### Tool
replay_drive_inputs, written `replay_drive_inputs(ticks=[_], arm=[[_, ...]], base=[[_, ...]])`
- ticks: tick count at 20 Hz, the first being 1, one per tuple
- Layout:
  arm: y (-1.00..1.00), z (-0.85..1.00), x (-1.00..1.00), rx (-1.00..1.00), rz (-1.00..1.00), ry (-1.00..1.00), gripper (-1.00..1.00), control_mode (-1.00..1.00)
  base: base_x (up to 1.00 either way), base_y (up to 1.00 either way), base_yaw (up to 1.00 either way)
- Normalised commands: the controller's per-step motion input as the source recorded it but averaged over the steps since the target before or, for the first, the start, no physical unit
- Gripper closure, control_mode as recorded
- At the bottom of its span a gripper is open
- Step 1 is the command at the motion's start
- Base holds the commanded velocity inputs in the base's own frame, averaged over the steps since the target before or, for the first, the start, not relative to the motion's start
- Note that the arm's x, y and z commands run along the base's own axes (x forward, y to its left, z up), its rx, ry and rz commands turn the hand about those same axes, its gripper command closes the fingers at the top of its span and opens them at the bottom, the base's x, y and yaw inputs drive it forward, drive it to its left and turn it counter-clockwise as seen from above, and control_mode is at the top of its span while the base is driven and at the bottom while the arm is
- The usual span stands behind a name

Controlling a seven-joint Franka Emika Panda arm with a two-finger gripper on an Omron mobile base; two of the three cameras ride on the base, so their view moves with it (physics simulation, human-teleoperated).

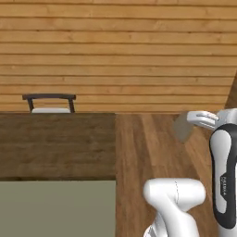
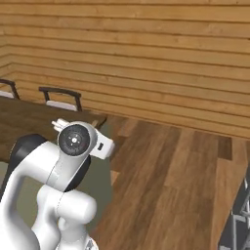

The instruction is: Start the toaster. Once the lever pops up, take the bread to the plate on the dining counter.

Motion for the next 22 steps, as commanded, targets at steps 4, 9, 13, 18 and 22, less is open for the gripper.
replay_drive_inputs(ticks=[4, 9, 13, 18, 22], arm=[[0.00, 0.00, 0.00, 0.00, 0.00, 0.00, 1.00, 1.00], [0.00, 0.00, 0.00, 0.00, 0.00, 0.00, 1.00, 1.00], [0.00, 0.00, 0.00, 0.00, 0.00, 0.00, 1.00, 1.00], [0.00, 0.00, 0.00, 0.00, 0.00, 0.00, 1.00, 1.00], [0.00, 0.00, 0.00, 0.00, 0.00, 0.00, 1.00, 1.00]], base=[[0.66, -0.76, 0.00], [0.72, -0.61, 0.00], [0.93, -0.26, 0.00], [1.00, -0.04, 0.00], [1.00, 0.00, 0.00]])
